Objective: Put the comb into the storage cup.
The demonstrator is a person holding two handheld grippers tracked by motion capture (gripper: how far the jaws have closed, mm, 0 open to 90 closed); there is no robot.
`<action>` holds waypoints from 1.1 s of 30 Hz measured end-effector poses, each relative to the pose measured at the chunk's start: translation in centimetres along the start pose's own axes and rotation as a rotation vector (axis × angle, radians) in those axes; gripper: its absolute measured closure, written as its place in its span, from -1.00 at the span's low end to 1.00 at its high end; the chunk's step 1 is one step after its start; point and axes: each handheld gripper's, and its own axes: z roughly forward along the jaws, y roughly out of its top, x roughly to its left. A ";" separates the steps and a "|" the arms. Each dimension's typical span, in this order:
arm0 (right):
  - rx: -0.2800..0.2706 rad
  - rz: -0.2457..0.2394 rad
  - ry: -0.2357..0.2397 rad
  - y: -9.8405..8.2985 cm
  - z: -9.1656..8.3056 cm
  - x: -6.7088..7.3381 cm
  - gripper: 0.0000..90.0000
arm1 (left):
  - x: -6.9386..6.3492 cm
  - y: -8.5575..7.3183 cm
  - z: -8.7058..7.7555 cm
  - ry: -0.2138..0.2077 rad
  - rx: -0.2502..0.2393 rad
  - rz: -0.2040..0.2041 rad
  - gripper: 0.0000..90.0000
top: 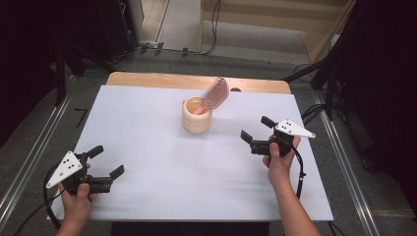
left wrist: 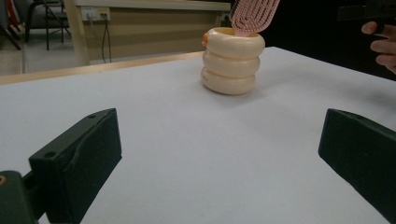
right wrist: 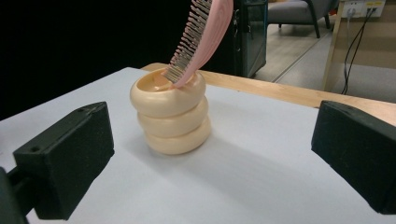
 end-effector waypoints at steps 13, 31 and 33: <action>0.006 0.000 -0.027 -1.9 -2.8 -1.0 -1.00 | 0.0 0.0 -0.1 0.002 0.002 -0.002 -1.00; 0.009 0.009 -0.071 -4.0 -6.9 -2.1 -1.00 | -0.1 -0.1 0.0 0.002 0.009 0.004 -1.00; 0.012 0.006 -0.080 -4.2 -7.3 -2.1 -1.00 | -0.1 -0.1 0.0 0.002 0.009 0.003 -1.00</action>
